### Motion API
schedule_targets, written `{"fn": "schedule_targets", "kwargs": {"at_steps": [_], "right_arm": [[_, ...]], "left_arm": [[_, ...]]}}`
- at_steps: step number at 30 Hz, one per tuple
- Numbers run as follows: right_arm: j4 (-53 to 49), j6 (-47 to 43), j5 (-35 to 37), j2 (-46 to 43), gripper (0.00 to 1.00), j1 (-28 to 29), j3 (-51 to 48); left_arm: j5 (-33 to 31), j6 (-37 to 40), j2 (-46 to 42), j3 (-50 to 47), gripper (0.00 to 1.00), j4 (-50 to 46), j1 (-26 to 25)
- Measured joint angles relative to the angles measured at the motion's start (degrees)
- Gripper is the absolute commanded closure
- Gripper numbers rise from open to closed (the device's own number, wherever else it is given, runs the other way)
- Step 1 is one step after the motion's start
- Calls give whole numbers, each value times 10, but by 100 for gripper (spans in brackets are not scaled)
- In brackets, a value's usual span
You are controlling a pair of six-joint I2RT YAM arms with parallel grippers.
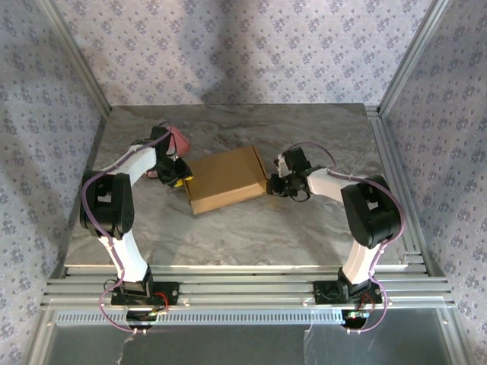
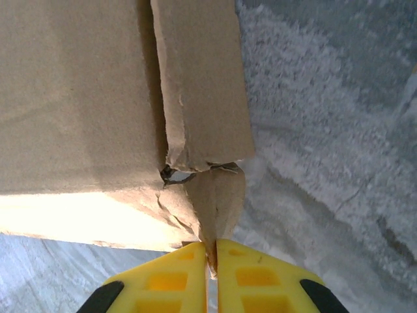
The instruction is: Fold the paper box
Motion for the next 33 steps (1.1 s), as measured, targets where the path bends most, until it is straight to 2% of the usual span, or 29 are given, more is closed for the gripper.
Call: {"fn": "schedule_targets", "kwargs": {"at_steps": [15, 33], "right_arm": [[-2, 7, 32, 42, 84, -1, 51], [-17, 11, 31, 73, 85, -7, 92]], "left_arm": [[0, 0, -1, -2, 69, -1, 0], [9, 0, -16, -24, 69, 16, 2]]}}
